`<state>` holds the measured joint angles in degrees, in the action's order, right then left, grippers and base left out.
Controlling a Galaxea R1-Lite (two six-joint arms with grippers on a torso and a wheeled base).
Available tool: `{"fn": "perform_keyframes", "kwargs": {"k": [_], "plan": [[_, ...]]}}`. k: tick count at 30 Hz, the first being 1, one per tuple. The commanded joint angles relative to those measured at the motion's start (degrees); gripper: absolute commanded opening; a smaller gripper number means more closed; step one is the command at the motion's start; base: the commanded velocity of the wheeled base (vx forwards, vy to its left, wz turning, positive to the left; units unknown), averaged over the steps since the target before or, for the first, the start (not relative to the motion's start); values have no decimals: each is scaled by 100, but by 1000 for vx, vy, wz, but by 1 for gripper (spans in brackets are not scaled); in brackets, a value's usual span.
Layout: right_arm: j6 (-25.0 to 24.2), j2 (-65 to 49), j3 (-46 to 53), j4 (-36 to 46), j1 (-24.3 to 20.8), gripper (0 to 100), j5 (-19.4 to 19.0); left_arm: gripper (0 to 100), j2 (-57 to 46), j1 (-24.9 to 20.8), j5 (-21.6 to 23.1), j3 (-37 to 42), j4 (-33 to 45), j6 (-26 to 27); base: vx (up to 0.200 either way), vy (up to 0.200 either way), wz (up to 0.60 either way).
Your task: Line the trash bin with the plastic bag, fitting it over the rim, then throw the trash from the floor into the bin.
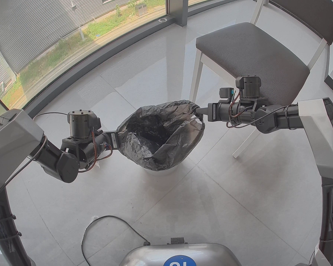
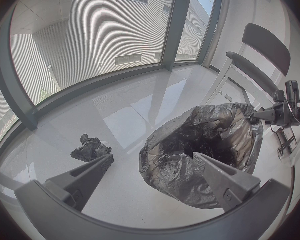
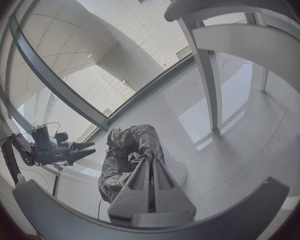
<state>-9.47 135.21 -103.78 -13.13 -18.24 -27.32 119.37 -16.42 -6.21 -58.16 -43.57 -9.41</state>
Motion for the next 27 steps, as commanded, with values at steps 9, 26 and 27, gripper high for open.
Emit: {"fn": "perform_keyframes", "kwargs": {"k": [9,26,27], "plan": [[7,498,-1004,135,75,0,-1,100,-459,-19,-4,376,-20,-8,0,0,0],[-2,1148,-1081,100,83,0,-1,100,-617,-1,-4,543,-29,-34,0,0,0],[-2,1131,-1081,100,83,0,-1,100,-617,-1,-4,543,-29,-26,0,0,0]]}}
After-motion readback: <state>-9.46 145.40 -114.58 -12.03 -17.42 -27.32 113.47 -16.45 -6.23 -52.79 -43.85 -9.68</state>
